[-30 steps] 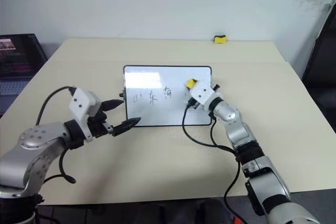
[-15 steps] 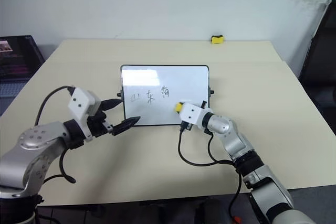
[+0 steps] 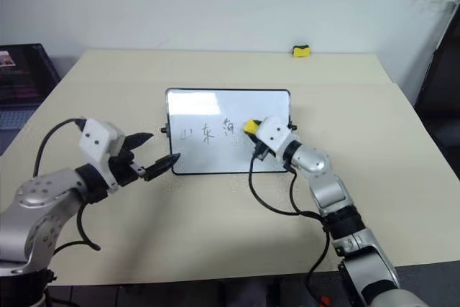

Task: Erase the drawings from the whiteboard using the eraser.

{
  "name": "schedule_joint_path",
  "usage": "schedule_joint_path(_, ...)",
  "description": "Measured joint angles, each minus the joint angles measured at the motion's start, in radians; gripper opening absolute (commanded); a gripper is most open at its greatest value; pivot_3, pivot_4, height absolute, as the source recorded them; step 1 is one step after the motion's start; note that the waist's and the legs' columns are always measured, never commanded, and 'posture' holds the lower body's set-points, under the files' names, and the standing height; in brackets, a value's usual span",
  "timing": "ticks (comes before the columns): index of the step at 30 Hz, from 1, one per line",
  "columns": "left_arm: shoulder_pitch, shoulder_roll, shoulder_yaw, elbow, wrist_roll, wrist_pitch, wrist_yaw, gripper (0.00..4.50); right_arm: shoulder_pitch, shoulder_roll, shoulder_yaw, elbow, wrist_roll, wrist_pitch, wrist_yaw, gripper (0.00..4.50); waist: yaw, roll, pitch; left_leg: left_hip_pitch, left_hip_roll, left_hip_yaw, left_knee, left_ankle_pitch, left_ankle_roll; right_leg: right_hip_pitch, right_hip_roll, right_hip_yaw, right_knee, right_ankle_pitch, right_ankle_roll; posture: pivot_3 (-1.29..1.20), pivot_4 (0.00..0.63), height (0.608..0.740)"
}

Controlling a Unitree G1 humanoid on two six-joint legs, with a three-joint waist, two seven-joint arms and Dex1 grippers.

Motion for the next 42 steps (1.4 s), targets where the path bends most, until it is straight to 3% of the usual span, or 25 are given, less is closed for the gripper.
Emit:
schedule_joint_path(5, 0.001, 0.0, 0.013, -0.001, -0.036, 0.041, -0.008, 4.5, 0.057, -0.029, 0.009, -0.091, 0.03, 0.027, 0.071, 0.99, -0.001, 0.0, 0.0, -0.001, 0.0, 0.0, 0.0, 0.0, 0.0, 0.0, 0.0, -0.002, -0.001, -0.002, 0.004, 0.0, 0.15, 0.74)
schedule_joint_path(9, -0.008, 0.0, 0.013, -0.001, -0.059, 0.074, -0.007, 4.5, 0.016, 0.001, 0.025, -0.076, 0.013, 0.009, 0.056, 0.99, -0.006, 0.0, 0.001, 0.0, 0.001, 0.0, 0.0, 0.0, 0.0, 0.0, 0.0, -0.002, 0.001, -0.002, 0.004, 0.0, 0.15, 0.74)
schedule_joint_path(18, -0.053, 0.002, 0.009, 0.013, -0.078, 0.1, -0.021, 4.5, -0.281, 0.121, 0.028, 0.224, -0.062, -0.063, -0.12, 0.99, -0.004, 0.0, 0.001, -0.001, 0.0, 0.0, 0.001, 0.0, 0.0, 0.0, 0.001, -0.001, 0.001, 0.0, -0.001, 0.0, 0.15, 0.74)
schedule_joint_path(27, -0.058, 0.002, 0.001, 0.013, -0.08, 0.109, -0.028, 4.5, -0.376, 0.136, 0.059, 0.478, -0.148, -0.183, -0.222, 0.99, -0.003, 0.0, 0.001, -0.004, 0.0, -0.001, 0.001, 0.0, 0.0, -0.001, -0.001, -0.004, -0.002, 0.001, -0.001, 0.0, 0.15, 0.74)
schedule_joint_path(36, -0.057, 0.002, 0.001, 0.008, -0.096, 0.123, -0.026, 4.5, -0.227, 0.069, 0.232, 0.387, -0.221, -0.226, -0.01, 0.99, -0.003, -0.001, 0.0, 0.007, 0.0, -0.002, 0.001, 0.0, 0.0, 0.007, -0.001, -0.003, 0.003, -0.002, 0.004, 0.0, 0.15, 0.74)
schedule_joint_path(42, -0.056, 0.002, 0.001, 0.008, -0.097, 0.123, -0.027, 4.5, -0.195, 0.047, 0.253, 0.339, -0.219, -0.18, 0.063, 0.99, -0.001, -0.001, 0.0, 0.007, 0.0, -0.003, 0.003, 0.006, 0.005, 0.005, -0.001, -0.004, 0.007, 0.001, 0.0, 0.0, 0.15, 0.74)
